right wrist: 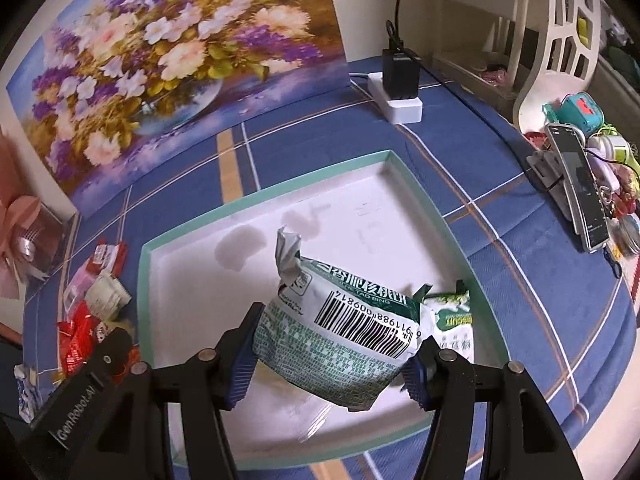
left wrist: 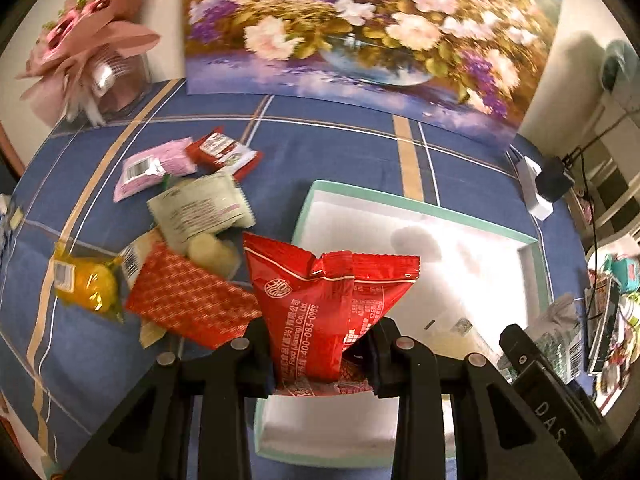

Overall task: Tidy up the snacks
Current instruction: 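Carry both packs into the white tray and open both tools, then withdraw both tools from the tray toward the remaining snacks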

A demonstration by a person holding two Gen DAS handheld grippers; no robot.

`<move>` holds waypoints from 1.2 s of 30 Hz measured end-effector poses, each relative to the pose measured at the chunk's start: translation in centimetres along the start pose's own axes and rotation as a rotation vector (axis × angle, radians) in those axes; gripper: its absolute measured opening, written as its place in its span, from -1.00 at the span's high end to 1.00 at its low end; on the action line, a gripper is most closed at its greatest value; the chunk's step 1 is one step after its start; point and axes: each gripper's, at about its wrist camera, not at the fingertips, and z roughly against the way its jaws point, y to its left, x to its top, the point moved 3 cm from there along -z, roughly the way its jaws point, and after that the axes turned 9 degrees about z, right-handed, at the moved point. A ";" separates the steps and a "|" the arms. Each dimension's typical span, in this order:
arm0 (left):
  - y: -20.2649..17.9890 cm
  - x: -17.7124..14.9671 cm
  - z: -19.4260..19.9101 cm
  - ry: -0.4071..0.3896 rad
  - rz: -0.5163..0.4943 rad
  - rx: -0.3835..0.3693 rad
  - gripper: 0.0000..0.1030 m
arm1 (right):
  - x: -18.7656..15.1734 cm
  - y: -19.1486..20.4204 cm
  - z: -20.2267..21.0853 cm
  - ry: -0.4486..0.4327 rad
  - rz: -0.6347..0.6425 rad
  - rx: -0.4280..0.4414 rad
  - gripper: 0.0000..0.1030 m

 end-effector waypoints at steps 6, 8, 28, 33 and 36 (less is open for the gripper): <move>-1.3 0.5 -1.6 -0.018 -0.039 0.008 0.32 | 0.7 0.2 -1.0 -0.027 0.041 -0.002 -0.24; -1.8 0.6 -2.1 -0.021 -0.053 0.011 0.32 | 1.0 0.4 -1.4 -0.033 0.055 -0.006 -0.25; -0.5 2.0 -2.3 0.022 0.027 -0.025 -0.26 | 1.4 0.2 -2.5 -0.026 0.054 -0.009 -0.27; 0.5 2.5 -1.7 0.003 0.026 0.024 -0.41 | 1.1 0.5 -2.7 -0.020 0.066 0.003 -0.50; 1.3 2.5 -1.6 0.003 0.022 0.047 -0.48 | 0.9 0.8 -2.7 -0.028 0.075 0.016 -0.76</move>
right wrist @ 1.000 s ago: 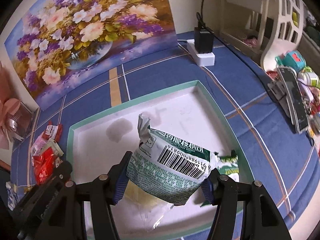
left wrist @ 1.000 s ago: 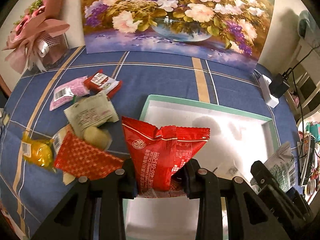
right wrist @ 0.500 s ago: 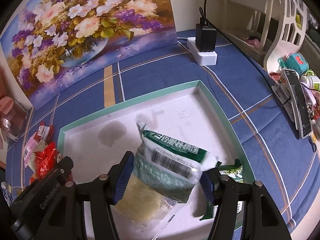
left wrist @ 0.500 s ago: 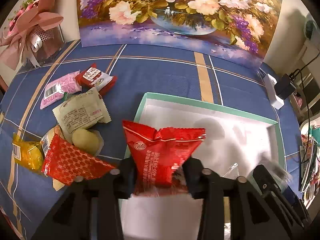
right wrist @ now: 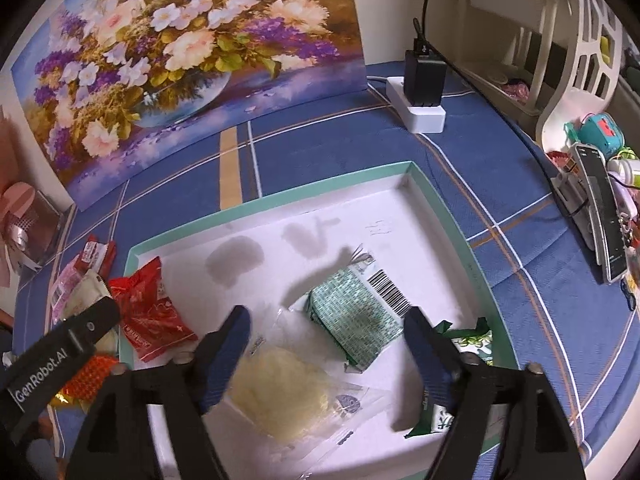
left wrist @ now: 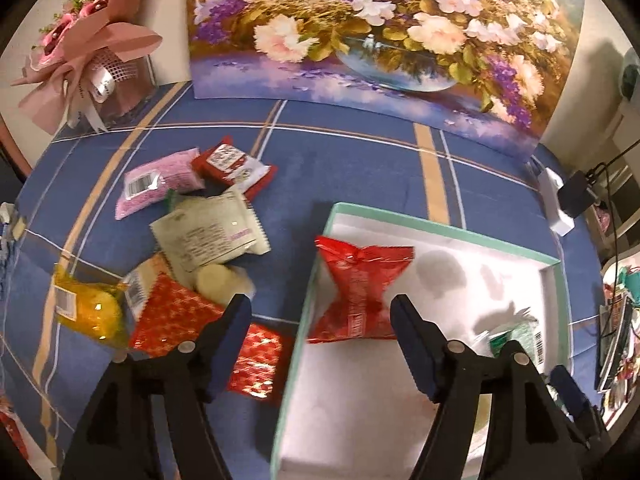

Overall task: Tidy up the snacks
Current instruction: 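Withdraw both tools from the tray toward the remaining snacks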

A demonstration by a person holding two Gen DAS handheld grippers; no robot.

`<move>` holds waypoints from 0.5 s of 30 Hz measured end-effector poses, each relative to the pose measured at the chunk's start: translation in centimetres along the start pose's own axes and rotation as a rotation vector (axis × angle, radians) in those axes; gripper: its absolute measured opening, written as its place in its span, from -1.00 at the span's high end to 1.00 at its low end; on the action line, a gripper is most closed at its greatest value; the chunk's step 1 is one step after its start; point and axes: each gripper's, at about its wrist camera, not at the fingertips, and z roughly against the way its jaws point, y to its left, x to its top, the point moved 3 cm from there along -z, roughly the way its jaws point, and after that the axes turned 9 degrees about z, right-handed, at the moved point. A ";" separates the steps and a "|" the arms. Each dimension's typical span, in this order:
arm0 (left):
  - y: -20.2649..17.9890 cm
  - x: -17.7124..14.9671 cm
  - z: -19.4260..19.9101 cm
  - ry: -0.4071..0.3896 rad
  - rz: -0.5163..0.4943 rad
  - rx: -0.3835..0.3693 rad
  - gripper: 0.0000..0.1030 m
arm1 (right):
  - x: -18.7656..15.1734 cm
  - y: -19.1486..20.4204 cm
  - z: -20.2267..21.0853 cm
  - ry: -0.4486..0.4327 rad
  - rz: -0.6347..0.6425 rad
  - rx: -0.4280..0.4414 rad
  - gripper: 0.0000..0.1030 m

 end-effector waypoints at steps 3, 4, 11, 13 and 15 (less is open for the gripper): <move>0.7 -0.1 0.4 -0.018 -0.001 -0.003 -0.78 | -0.2 0.2 0.1 -0.006 0.000 0.002 -1.00; 0.8 -0.1 0.6 -0.023 -0.005 -0.004 -0.78 | -0.4 0.2 0.2 -0.008 -0.002 0.000 -1.00; 2.2 -0.2 1.7 -0.053 0.004 -0.019 -0.84 | -1.1 0.6 0.7 -0.005 -0.004 0.000 -1.00; 2.7 -0.2 2.0 -0.057 0.010 -0.025 -0.84 | -1.3 0.8 1.0 -0.009 0.003 -0.001 -1.00; 3.5 -0.1 2.3 -0.067 0.025 -0.031 -0.84 | -1.4 1.1 1.4 -0.016 0.011 0.002 -1.00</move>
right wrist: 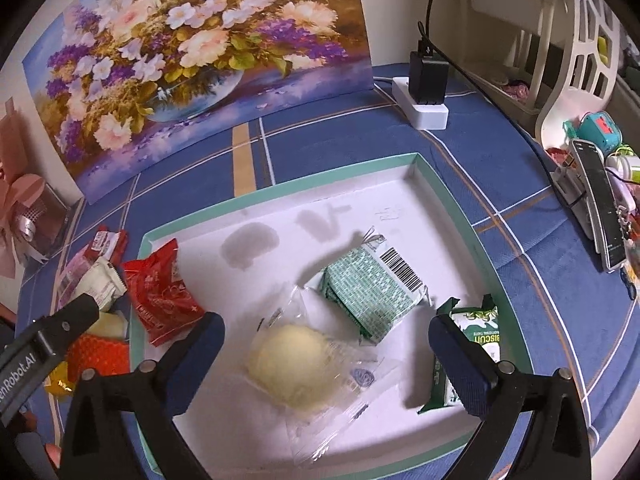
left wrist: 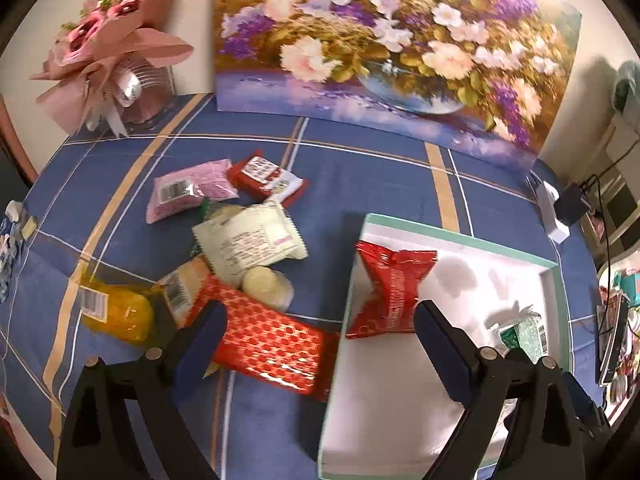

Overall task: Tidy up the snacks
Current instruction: 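Withdraw both tools from the tray toward the remaining snacks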

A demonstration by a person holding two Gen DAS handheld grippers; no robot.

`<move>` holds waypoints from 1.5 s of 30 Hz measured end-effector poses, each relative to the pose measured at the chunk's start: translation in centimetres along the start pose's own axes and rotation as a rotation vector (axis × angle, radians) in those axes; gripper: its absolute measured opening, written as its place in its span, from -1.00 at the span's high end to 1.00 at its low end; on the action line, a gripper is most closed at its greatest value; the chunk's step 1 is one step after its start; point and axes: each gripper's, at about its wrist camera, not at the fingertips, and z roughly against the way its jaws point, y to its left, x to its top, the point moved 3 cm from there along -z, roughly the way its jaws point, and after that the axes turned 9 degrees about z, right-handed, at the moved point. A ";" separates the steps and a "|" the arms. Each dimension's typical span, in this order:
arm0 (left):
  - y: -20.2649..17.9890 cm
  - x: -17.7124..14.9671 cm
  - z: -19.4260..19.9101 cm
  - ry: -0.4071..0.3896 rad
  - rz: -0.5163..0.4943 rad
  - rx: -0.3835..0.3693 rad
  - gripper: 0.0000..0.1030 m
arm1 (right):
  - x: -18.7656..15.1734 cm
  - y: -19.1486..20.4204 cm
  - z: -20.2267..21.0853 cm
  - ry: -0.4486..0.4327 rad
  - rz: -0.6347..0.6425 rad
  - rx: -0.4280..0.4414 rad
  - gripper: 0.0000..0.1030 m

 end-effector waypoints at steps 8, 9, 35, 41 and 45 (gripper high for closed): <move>2.4 0.9 1.9 -0.077 0.020 -0.044 -0.84 | 0.1 2.0 2.7 -0.076 0.034 0.019 -1.00; 2.9 1.0 2.0 -0.076 0.035 -0.050 -0.84 | 0.1 2.5 3.1 -0.084 0.041 0.025 -1.00; 15.7 2.1 5.6 -0.163 0.268 0.029 -0.84 | -1.1 14.5 8.8 -0.236 0.187 0.113 -1.00; 17.4 2.4 5.8 -0.164 0.297 0.037 -0.84 | -1.6 17.0 8.6 -0.234 0.221 0.141 -1.00; 18.8 2.5 5.4 -0.137 0.340 0.030 -0.84 | -2.2 19.0 8.0 -0.219 0.256 0.158 -1.00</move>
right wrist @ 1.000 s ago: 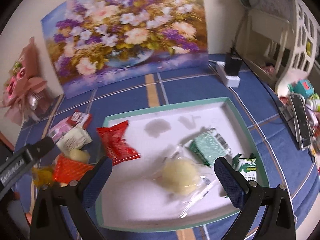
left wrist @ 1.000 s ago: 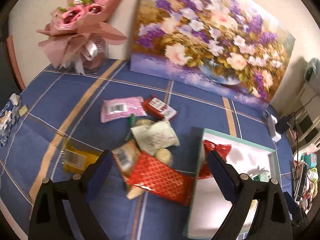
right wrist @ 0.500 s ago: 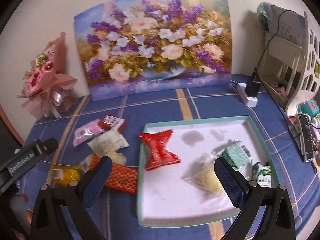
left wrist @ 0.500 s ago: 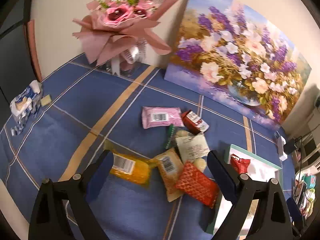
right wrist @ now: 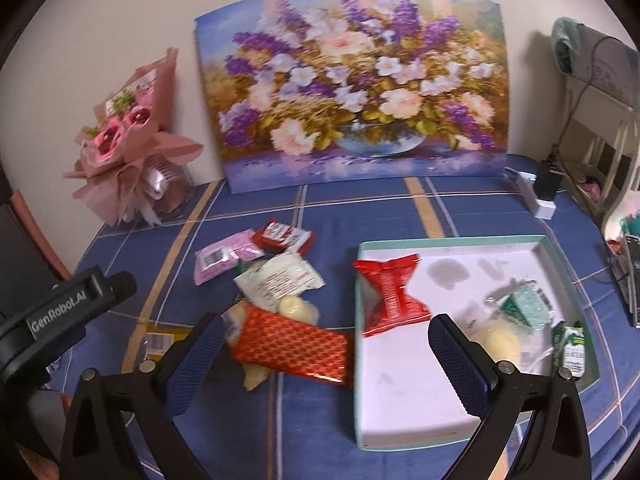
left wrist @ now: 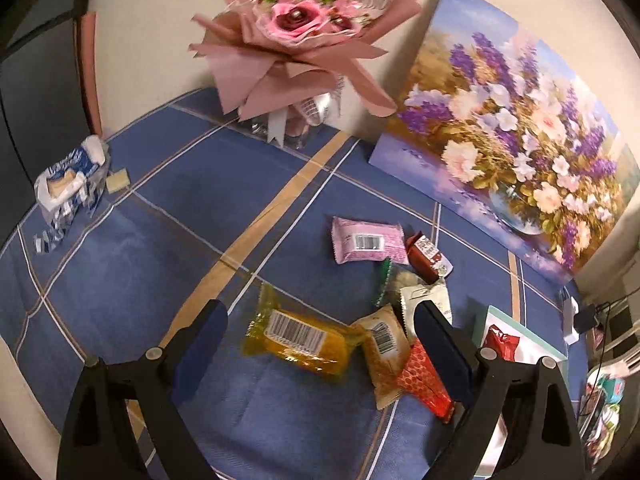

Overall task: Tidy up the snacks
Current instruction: 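Withdraw both tools from the tray toward the remaining snacks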

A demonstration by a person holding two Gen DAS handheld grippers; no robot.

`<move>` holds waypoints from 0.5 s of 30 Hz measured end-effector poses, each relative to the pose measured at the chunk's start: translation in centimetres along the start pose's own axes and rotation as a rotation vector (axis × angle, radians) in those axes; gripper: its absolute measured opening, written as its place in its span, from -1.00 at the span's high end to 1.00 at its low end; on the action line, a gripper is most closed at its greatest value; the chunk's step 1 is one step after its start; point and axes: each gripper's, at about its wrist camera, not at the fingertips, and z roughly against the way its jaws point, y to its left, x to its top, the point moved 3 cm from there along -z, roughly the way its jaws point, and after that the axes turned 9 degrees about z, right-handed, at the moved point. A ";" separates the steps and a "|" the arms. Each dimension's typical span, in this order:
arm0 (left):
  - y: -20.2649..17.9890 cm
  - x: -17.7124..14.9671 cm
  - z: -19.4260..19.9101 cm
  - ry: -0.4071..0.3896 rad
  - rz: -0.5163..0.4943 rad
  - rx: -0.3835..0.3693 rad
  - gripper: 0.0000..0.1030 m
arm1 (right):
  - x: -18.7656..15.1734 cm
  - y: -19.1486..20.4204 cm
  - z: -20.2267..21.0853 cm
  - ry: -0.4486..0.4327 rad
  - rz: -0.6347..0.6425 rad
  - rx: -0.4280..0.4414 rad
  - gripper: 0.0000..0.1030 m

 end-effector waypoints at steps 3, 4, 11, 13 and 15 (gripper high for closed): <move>0.9 0.2 -0.5 0.022 0.022 0.007 -0.84 | -0.3 1.3 -0.6 0.012 0.025 0.010 -0.99; 1.2 0.3 -0.7 0.031 0.030 0.005 -0.84 | -0.3 1.8 -0.8 0.016 0.034 0.013 -0.99; 2.3 0.7 -1.8 0.065 0.037 -0.004 -0.84 | -0.8 3.9 -2.7 0.054 0.055 0.023 -0.98; 2.4 0.8 -2.2 0.074 0.035 -0.011 -0.84 | -0.9 4.2 -3.2 0.064 0.059 0.021 -0.96; 2.6 1.0 -2.5 0.082 0.032 -0.016 -0.84 | -1.0 4.5 -3.7 0.071 0.064 0.019 -0.95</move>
